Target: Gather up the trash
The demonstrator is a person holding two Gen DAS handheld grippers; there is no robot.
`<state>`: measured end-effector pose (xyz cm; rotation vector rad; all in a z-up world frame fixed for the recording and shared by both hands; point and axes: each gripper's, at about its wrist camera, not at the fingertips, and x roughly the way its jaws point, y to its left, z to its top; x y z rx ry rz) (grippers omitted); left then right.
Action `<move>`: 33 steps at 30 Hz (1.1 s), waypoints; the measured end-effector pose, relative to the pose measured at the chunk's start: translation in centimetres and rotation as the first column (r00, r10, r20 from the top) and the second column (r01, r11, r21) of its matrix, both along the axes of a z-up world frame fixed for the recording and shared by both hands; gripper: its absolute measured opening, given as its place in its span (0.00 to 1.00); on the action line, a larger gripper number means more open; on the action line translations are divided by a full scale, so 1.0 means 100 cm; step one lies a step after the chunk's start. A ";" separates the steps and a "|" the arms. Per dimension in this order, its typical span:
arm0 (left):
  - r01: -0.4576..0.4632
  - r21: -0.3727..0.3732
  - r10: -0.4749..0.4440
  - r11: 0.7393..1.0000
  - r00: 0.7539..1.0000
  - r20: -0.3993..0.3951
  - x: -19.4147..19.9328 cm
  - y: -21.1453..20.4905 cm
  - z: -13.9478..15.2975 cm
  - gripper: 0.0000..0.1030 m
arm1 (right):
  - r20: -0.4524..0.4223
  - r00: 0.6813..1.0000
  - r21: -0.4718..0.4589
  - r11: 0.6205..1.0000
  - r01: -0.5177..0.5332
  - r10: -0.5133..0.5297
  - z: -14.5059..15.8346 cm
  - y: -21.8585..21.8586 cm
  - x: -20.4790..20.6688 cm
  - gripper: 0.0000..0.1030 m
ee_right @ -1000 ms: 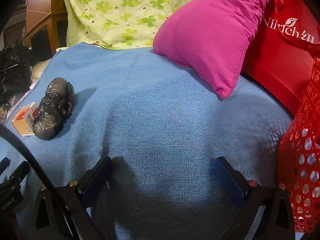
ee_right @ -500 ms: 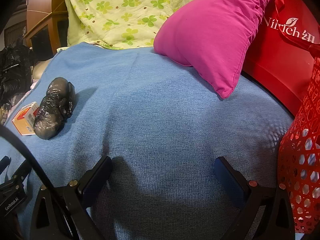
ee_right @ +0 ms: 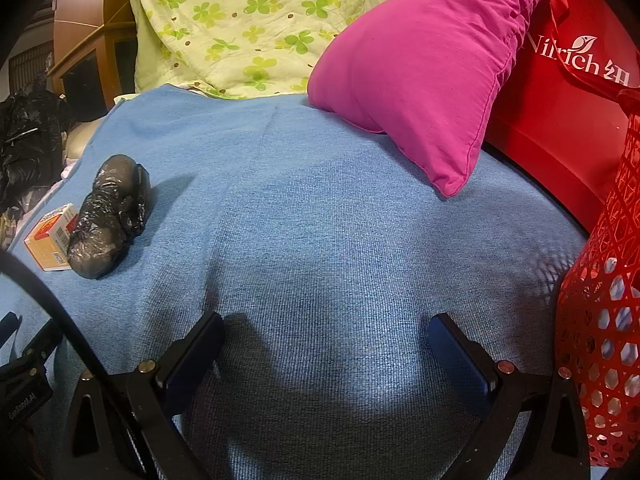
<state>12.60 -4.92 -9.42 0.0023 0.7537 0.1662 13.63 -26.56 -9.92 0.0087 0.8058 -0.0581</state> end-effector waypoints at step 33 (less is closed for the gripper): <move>0.007 -0.035 -0.008 0.999 1.000 -0.008 0.001 0.007 -0.001 1.00 | 0.001 1.000 0.000 1.000 0.000 0.000 -0.001 0.000 0.000 1.00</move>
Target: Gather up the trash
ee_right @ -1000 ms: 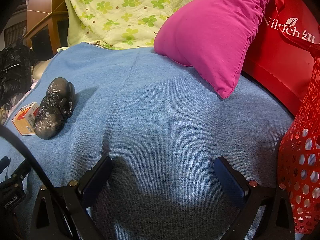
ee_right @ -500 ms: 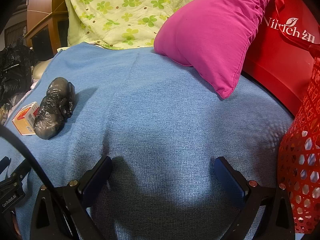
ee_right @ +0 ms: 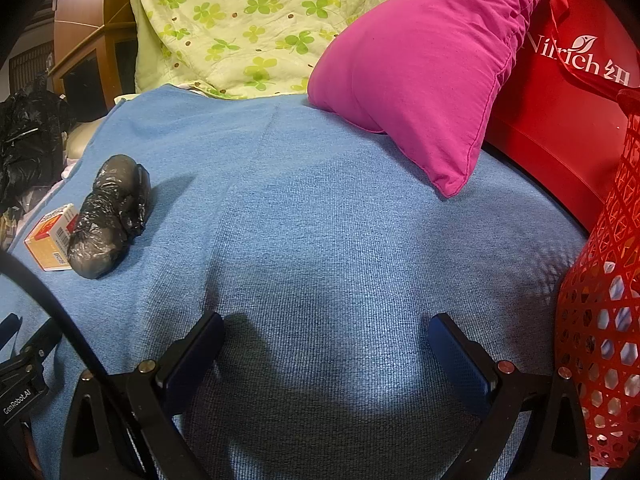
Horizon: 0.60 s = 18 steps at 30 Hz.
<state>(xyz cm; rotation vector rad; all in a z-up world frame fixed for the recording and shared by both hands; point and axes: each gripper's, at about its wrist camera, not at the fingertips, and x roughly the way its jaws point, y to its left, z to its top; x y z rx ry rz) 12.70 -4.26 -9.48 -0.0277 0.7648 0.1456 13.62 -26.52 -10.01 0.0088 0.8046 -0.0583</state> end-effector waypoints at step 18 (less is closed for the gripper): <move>0.000 0.001 0.000 1.000 1.000 -0.011 0.001 -0.002 0.000 1.00 | 0.000 1.000 0.001 1.000 0.001 -0.001 0.000 0.000 0.000 1.00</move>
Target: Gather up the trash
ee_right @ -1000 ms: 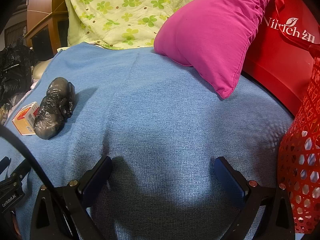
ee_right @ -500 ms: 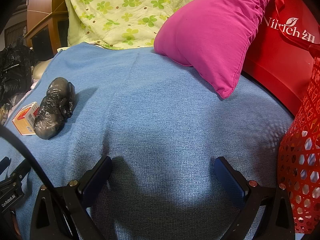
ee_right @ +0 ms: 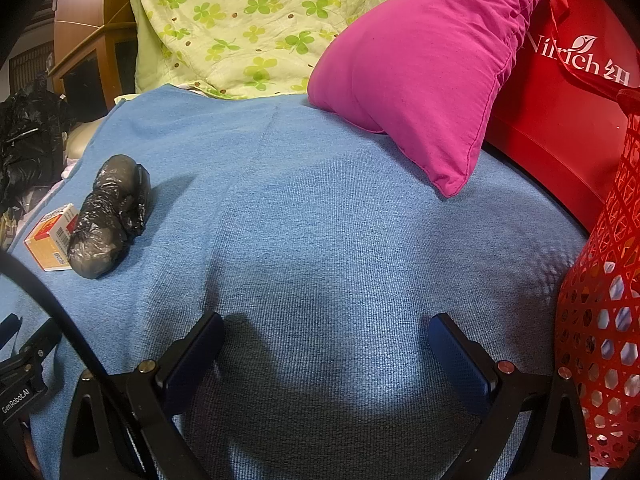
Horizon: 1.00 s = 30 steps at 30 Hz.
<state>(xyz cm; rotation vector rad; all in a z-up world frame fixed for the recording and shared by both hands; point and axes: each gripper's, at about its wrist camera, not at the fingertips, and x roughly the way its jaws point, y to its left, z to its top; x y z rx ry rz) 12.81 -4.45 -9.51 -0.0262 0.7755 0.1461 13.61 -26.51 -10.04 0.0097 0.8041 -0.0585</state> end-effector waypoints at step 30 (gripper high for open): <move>0.008 -0.038 -0.011 0.999 0.998 -0.062 0.008 0.007 0.003 1.00 | -0.036 0.999 0.006 1.000 0.011 -0.011 0.005 -0.001 -0.004 1.00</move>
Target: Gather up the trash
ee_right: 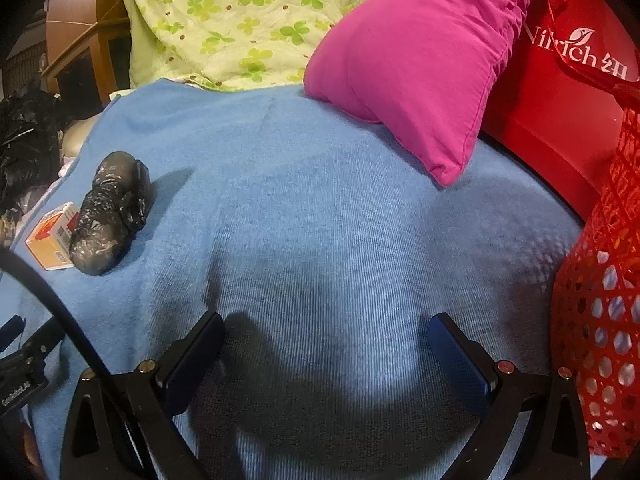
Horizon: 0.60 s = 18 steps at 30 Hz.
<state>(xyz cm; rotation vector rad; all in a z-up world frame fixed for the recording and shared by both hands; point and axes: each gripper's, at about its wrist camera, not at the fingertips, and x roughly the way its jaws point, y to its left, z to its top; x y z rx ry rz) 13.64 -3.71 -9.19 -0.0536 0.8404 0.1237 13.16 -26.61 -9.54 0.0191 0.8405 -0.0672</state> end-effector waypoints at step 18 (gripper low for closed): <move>-0.025 -0.087 0.023 0.996 0.999 -0.032 0.004 0.024 0.015 1.00 | 0.045 0.995 0.215 0.972 -0.099 0.091 0.056 0.036 0.014 1.00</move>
